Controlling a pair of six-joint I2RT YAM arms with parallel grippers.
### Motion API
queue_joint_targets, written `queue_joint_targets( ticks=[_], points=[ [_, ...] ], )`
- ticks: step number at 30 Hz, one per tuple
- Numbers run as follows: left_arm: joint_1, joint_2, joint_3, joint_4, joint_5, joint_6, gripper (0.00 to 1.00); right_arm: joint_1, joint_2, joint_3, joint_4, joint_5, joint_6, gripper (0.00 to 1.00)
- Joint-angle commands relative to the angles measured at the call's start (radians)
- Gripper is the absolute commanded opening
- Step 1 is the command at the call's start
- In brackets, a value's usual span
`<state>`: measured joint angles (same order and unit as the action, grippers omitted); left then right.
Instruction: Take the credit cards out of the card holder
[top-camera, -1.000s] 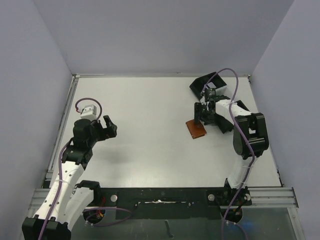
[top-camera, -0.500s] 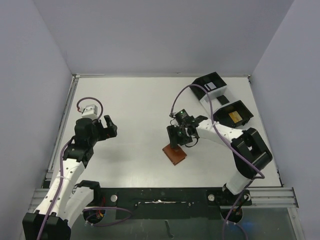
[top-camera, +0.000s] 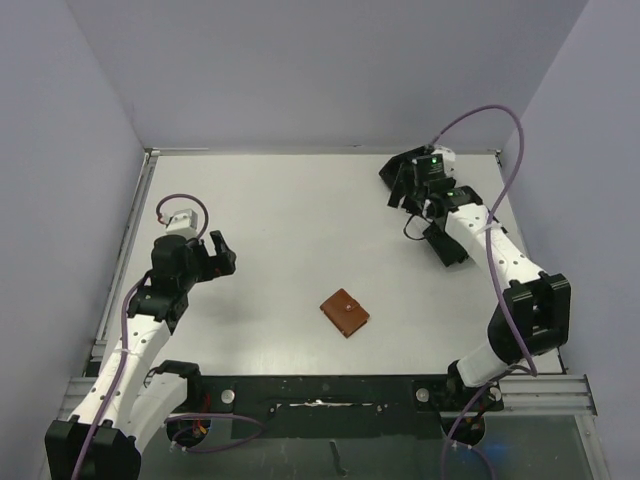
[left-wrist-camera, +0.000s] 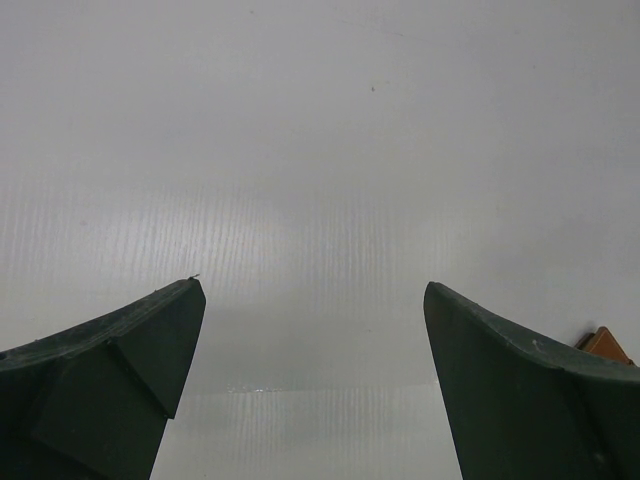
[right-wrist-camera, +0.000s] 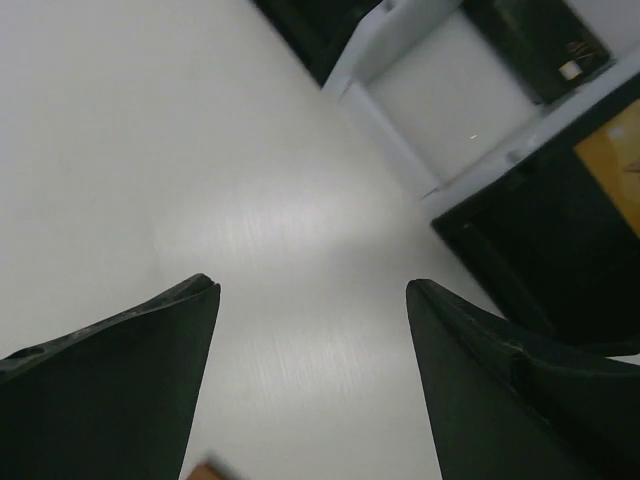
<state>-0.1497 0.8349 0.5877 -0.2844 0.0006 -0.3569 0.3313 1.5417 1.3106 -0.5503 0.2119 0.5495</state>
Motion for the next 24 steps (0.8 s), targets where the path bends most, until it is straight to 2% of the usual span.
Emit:
queue_joint_targets(
  ticks=[1, 4, 7, 11, 17, 24],
  points=[
    [-0.004, -0.019, 0.027, 0.054, -0.022, 0.007, 0.92, -0.098, 0.058, 0.125, 0.063, 0.16, 0.112, 0.78],
    [-0.005, -0.016, 0.03, 0.053, -0.035, 0.007, 0.92, -0.135, 0.177, 0.286, -0.019, 0.2, 0.14, 0.78],
    [-0.005, -0.016, 0.029, 0.05, -0.046, 0.007, 0.92, -0.145, 0.265, 0.369, -0.026, 0.252, 0.167, 0.76],
    [-0.005, -0.017, 0.03, 0.049, -0.056, 0.007, 0.92, -0.173, 0.352, 0.441, -0.054, 0.261, 0.243, 0.71],
    [-0.005, -0.011, 0.03, 0.051, -0.054, 0.007, 0.92, -0.18, 0.481, 0.586, -0.094, 0.251, 0.242, 0.68],
    [-0.003, -0.005, 0.033, 0.051, -0.053, 0.009, 0.92, -0.205, 0.596, 0.662, -0.124, 0.218, 0.278, 0.65]
  ],
)
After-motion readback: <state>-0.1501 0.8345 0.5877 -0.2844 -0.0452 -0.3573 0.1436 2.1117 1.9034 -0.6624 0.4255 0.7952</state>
